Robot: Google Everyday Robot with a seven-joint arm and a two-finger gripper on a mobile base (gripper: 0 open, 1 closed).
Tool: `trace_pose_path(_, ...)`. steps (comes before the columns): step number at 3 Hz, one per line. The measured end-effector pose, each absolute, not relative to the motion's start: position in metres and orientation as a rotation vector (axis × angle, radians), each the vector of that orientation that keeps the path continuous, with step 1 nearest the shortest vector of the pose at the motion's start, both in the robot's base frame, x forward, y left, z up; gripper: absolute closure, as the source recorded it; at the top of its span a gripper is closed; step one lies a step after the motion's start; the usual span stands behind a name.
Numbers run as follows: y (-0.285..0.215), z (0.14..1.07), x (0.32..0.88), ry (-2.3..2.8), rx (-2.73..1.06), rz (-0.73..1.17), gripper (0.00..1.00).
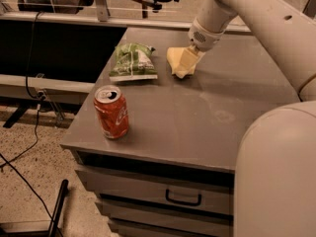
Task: Move sponge near green jalapeno chip bag
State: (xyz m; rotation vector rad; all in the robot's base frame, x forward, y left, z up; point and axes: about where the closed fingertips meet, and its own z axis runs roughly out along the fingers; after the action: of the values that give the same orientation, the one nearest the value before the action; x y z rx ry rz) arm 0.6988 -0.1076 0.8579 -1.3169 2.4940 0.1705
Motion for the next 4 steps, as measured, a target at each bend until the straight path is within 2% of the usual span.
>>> trace_pose_path(1,-0.106,0.855,0.7,2.494,-1.319,0.173,0.0)
trace_pose_path(4,-0.132,0.884,0.685,2.359,-1.301,0.083,0.0)
